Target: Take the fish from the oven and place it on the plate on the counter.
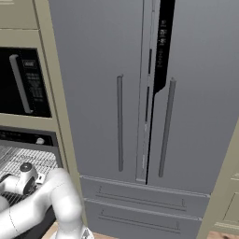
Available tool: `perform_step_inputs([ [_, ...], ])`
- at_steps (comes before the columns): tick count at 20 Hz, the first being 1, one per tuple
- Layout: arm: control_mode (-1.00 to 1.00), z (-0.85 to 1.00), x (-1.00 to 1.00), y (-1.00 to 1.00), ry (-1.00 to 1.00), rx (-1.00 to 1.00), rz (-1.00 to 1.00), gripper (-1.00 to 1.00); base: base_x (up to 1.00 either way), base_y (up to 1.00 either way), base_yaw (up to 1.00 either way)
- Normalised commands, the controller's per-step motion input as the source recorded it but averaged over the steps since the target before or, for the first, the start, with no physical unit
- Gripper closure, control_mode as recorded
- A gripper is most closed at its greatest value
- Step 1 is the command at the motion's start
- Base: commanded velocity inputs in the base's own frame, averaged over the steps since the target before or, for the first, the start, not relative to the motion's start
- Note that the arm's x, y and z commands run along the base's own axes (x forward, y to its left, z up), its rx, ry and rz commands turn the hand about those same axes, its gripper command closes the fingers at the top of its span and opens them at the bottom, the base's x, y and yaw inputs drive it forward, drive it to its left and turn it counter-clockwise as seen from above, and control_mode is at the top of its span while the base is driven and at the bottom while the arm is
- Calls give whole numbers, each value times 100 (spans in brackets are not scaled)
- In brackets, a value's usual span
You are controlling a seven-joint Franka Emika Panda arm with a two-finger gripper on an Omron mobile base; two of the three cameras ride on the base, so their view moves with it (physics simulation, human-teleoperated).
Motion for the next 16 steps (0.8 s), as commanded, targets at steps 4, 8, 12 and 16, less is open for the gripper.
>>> perform_step_inputs([
  [4,-100,-32,28,0,0,0,0,-100,0,0,0],
  [8,-100,-57,16,2,0,0,0,-100,0,0,0],
  [12,-100,-70,13,10,-1,0,0,-100,0,0,0],
  [16,-100,-83,-19,30,-4,3,0,100,0,0,0],
])
